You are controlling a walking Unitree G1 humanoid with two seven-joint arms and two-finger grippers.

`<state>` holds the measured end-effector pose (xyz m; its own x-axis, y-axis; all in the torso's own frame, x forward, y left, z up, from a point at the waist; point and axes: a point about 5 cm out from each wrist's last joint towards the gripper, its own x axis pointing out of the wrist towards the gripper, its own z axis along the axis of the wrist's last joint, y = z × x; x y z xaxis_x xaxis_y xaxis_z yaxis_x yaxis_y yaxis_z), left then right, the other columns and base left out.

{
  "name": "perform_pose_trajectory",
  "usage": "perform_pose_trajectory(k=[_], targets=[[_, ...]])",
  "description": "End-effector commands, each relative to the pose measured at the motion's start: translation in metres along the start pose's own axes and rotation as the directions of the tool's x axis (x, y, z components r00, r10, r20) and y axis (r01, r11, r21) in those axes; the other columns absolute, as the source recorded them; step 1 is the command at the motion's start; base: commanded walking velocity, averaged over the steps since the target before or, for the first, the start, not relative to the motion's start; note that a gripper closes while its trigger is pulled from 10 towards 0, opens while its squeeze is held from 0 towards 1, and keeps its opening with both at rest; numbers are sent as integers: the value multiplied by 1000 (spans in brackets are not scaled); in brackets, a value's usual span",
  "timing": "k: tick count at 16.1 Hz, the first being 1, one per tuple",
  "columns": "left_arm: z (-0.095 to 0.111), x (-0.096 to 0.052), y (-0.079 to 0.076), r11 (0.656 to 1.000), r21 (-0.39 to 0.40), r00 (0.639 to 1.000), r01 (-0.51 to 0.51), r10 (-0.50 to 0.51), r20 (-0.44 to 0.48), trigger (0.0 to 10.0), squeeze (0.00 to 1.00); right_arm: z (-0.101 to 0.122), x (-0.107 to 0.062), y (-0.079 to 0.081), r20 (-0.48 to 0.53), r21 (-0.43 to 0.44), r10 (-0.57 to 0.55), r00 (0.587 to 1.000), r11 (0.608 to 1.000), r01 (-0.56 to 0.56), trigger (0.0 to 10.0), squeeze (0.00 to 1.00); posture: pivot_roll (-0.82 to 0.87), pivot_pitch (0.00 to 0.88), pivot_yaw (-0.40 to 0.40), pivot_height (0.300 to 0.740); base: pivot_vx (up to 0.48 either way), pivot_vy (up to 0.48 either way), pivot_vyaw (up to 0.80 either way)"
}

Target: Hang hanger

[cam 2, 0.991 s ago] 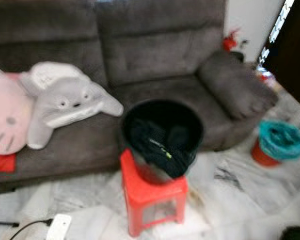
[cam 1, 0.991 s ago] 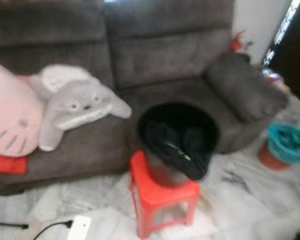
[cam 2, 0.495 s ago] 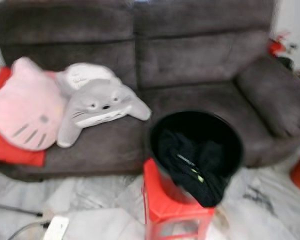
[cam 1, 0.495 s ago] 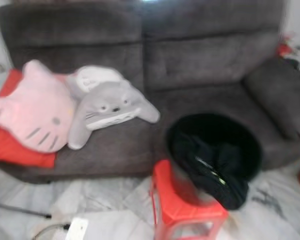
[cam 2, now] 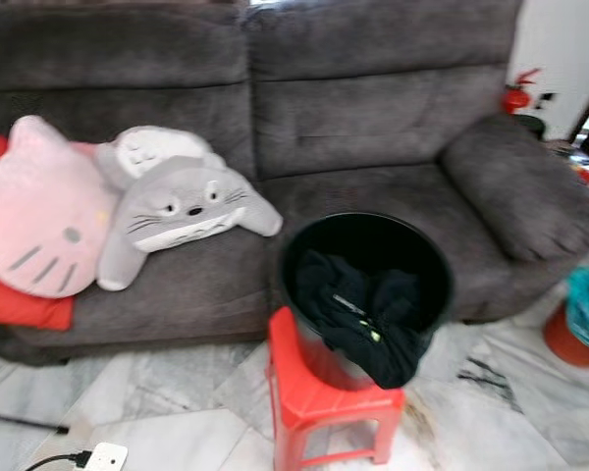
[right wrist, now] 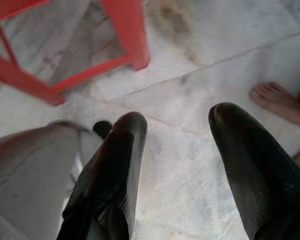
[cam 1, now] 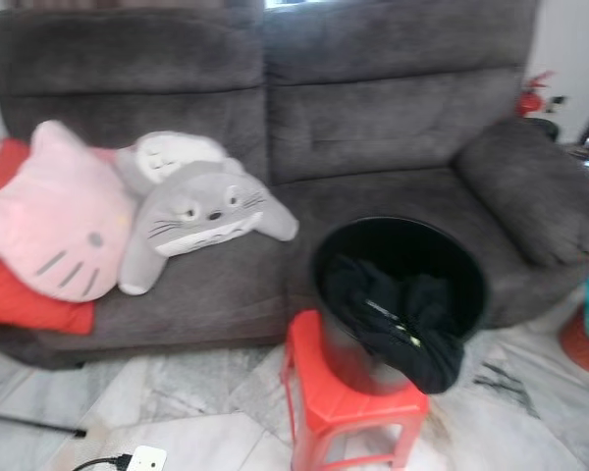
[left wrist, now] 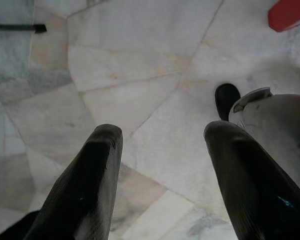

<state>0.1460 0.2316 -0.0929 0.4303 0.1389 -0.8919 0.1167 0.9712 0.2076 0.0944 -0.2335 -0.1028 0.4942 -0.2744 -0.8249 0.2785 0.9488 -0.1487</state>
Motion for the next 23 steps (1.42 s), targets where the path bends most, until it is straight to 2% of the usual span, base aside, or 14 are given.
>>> perform_pose_trajectory(k=[1,2,3,4,5,8,10,13,15,16,18,19,21,23], targets=[[-9,-1,5,1000,17,1000,-3,4,-21,10000,0,0,-1,0,21,11,-27,999,1000,26,10000,0,-170,0,37,740,0,0,0],[-12,-2,10,1000,24,1000,-10,10,-25,10000,0,2,-2,0,50,30,-54,997,998,52,10000,0,-187,0,51,740,0,0,0],[-13,-3,12,999,32,1000,-11,11,-28,10000,0,11,-5,6,185,26,-68,980,998,65,10000,0,-203,0,56,740,0,0,0],[-14,-3,15,999,45,999,-12,14,-34,10000,0,27,-27,15,432,3,-98,897,994,108,10000,0,-212,0,60,740,0,0,0],[-14,-3,18,999,49,999,-15,17,-36,10000,0,32,-52,16,558,-17,-120,821,988,156,10000,0,-220,0,64,740,0,0,0],[-13,-3,19,998,63,999,-12,14,-37,10000,0,28,-60,-3,597,-22,-178,782,971,238,10000,0,-248,0,78,740,0,0,0],[-12,-3,15,997,77,999,-5,8,-39,10000,0,47,-78,-9,657,-28,-188,730,961,274,10000,0,-255,0,77,740,0,0,0],[-11,-2,12,997,77,999,-6,9,-39,10000,0,73,-100,-4,737,10,-184,650,965,263,10000,0,-265,0,77,740,0,0,0],[-13,-2,11,996,85,999,-1,5,-47,10000,0,94,-102,0,784,-69,-98,613,967,244,10000,0,-272,0,80,740,0,0,0],[-17,-3,14,996,88,999,-2,7,-54,10000,0,112,-102,7,816,-276,67,575,918,285,10000,0,-273,0,79,740,0,0,0],[-24,-7,33,996,85,998,-20,25,-61,10000,0,125,-102,13,771,-506,258,583,804,313,10000,0,-269,0,67,740,0,0,0],[-25,-8,40,996,81,998,-28,33,-62,10000,0,128,-101,12,758,-526,276,591,794,304,10000,0,-270,0,64,740,0,0,0],[-25,-9,42,996,82,998,-27,33,-62,10000,0,131,-99,15,709,-648,369,600,677,349,10000,0,-271,0,63,740,0,0,0],[-22,-8,39,996,84,998,-21,26,-60,10000,0,134,-94,15,684,-687,392,616,629,363,10000,0,-265,0,61,740,0,0,0]])
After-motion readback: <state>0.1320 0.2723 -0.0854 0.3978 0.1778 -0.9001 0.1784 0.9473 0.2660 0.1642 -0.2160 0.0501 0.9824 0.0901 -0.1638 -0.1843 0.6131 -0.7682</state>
